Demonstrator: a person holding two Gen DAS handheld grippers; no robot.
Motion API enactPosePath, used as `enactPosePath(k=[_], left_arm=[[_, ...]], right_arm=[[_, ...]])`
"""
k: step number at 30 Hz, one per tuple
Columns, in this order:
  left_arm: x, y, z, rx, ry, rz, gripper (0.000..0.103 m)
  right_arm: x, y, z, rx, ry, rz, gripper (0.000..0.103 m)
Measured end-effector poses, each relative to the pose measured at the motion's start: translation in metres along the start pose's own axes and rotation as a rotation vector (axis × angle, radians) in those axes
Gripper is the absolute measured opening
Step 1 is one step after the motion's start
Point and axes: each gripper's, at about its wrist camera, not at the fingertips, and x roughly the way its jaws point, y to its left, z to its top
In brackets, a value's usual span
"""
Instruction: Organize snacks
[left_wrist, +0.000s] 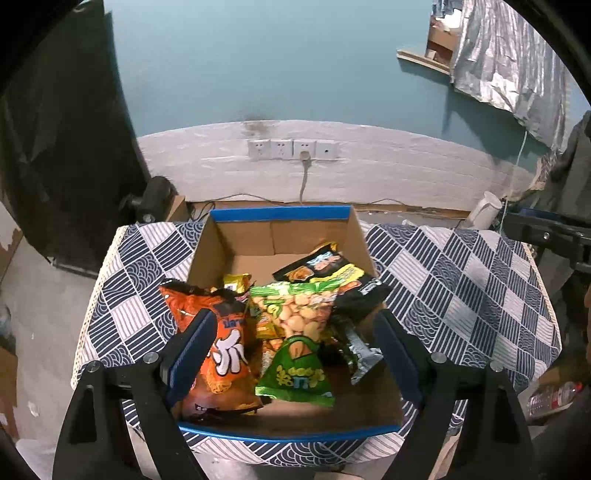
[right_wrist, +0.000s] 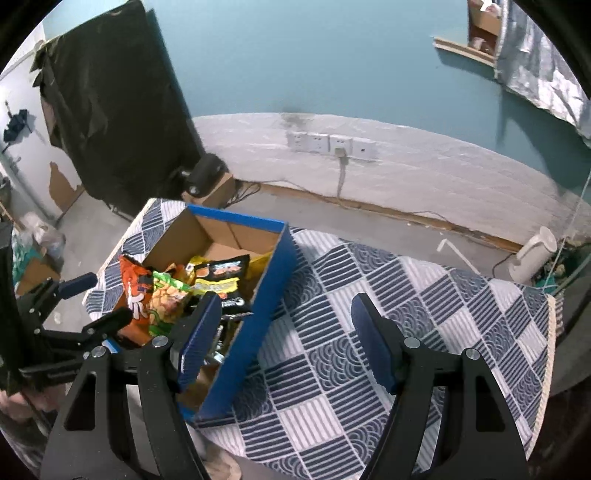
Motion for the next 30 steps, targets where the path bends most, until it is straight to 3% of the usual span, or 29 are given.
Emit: enactPosePath(k=[15, 30], left_arm=[[-0.017, -0.022, 0.011, 0.036, -0.039, 0.012, 0.092], [-0.019, -0.038, 0.015, 0.092, -0.054, 0.033, 0.093]], right_arm=[[-0.046, -0.035, -0.024, 0.007, -0.055, -0.047, 0.073], [-0.051, -0.050, -0.032, 0.004, -0.061, -0.070, 0.073]])
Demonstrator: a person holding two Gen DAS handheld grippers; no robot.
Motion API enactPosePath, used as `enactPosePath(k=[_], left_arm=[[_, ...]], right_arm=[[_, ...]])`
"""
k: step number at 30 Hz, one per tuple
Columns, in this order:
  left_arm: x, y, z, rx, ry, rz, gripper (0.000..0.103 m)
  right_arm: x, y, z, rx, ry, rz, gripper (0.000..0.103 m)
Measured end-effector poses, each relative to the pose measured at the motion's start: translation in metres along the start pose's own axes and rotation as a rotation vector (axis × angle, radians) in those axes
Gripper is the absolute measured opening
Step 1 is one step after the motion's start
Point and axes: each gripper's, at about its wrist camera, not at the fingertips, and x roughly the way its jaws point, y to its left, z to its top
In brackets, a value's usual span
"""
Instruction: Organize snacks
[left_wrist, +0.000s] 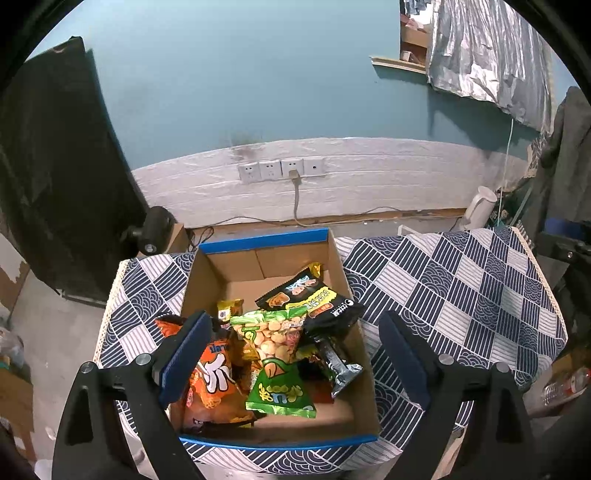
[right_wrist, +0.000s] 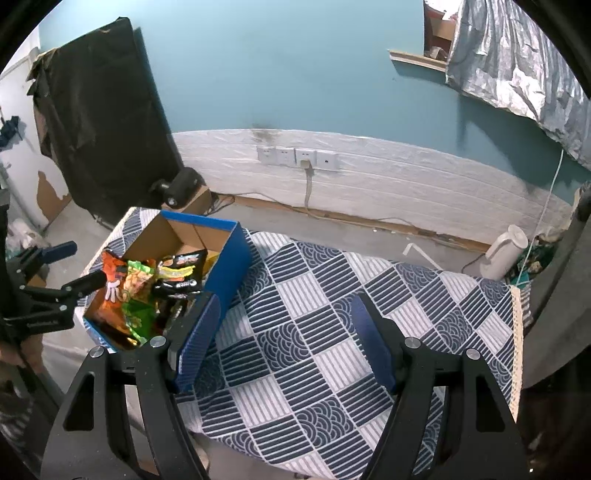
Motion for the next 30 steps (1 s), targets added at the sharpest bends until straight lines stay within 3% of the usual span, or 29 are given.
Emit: enactPosePath(k=[30], left_arm=[[0.003, 0.001, -0.001, -0.010, 0.011, -0.011, 0.093]], right_arm=[[0.014, 0.001, -0.006, -0.002, 0.037, 0.007, 0.073]])
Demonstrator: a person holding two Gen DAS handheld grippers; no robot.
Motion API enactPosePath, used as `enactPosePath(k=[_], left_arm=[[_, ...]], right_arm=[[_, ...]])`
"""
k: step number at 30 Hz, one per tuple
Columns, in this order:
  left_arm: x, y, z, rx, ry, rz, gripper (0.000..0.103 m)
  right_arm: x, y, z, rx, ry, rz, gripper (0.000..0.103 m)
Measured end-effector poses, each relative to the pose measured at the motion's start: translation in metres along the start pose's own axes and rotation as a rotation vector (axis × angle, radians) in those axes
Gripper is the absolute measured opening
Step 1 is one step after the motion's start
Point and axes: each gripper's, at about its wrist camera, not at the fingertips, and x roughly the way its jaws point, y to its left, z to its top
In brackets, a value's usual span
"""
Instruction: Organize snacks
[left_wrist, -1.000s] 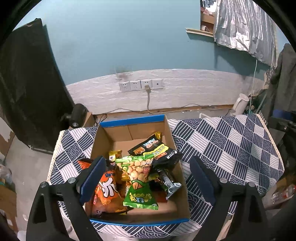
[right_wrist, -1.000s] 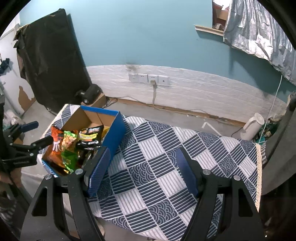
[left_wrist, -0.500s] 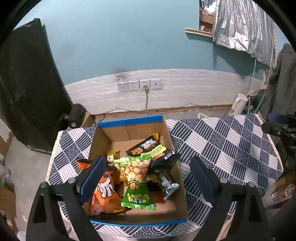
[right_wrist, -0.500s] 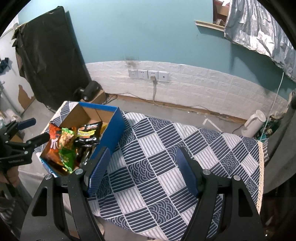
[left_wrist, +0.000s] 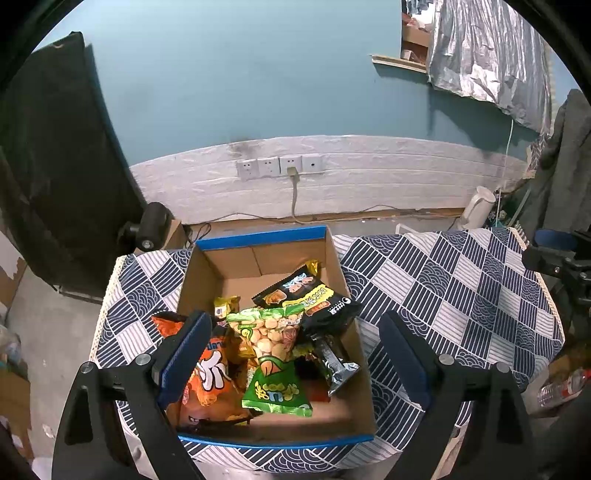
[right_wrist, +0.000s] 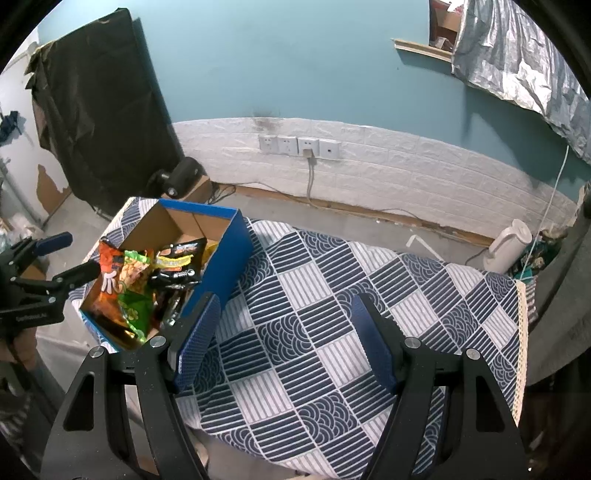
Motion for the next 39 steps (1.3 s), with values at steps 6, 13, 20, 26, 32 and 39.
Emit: enactPosePath(k=[6, 13, 20, 26, 32, 39], left_arm=[[-0.0004, 0.0001, -0.0004, -0.002, 0.001, 0.005, 0.093], [0.0026, 0.0007, 0.0001, 0.000, 0.015, 0.006, 0.093], [0.0027, -0.0004, -0.0003, 0.002, 0.016, 0.007, 0.093], [0.0034, 0.0007, 0.0002, 0.000, 0.020, 0.006, 0.093], [0.0037, 0.0014, 0.0000, 0.005, 0.013, 0.032, 0.093], [0.0059, 0.0042, -0.0005, -0.004, 0.026, 0.050, 0.093]], right_arm=[[-0.0006, -0.0001, 0.0001, 0.001, -0.002, -0.002, 0.073], [0.0017, -0.0004, -0.0003, 0.004, 0.012, 0.005, 0.073], [0.0020, -0.0004, -0.0003, 0.002, 0.012, 0.002, 0.073], [0.0025, -0.0001, -0.0009, 0.001, 0.015, 0.005, 0.073], [0.0027, 0.0001, -0.0012, 0.003, 0.014, 0.006, 0.073], [0.0020, -0.0001, -0.0011, -0.001, 0.017, 0.003, 0.073]])
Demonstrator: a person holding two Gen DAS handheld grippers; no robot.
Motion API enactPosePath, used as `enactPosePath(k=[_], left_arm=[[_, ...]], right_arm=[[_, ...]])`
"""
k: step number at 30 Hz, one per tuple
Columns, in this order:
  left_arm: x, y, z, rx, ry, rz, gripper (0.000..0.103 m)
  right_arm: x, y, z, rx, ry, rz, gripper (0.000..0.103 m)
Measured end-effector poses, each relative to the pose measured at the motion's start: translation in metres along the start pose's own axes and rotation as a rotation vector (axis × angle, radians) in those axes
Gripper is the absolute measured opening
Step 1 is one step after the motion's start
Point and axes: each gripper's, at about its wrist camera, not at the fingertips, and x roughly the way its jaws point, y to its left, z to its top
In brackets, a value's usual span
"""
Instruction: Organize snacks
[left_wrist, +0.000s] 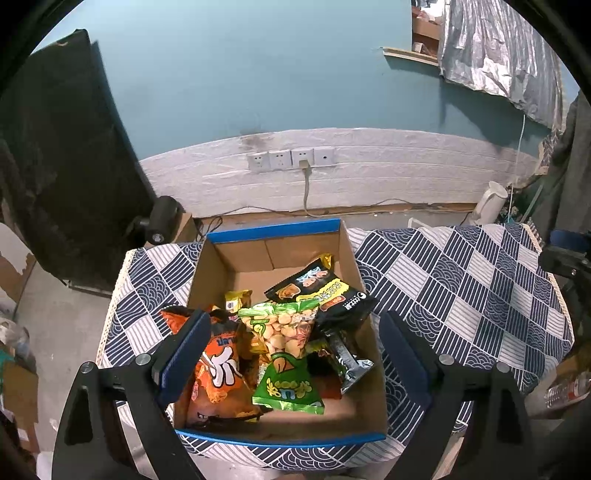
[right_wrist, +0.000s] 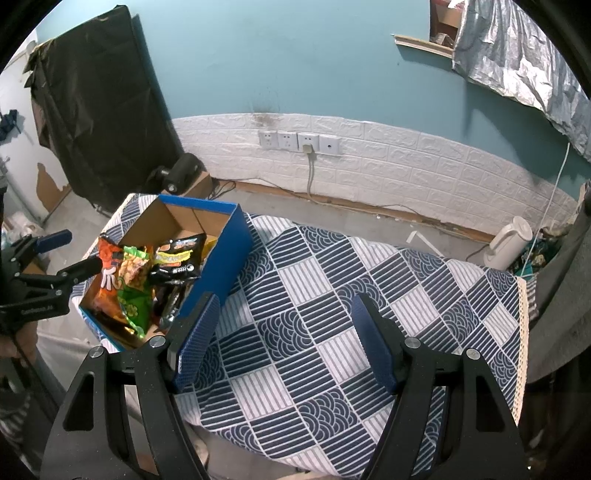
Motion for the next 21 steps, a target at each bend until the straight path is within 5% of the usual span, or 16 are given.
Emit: enactPosePath(k=[21], left_arm=[[0.0011, -0.0012, -0.0004, 0.004, 0.012, 0.005, 0.093]], right_arm=[[-0.0022, -0.0027, 0.0014, 0.003, 0.000, 0.001, 0.073]])
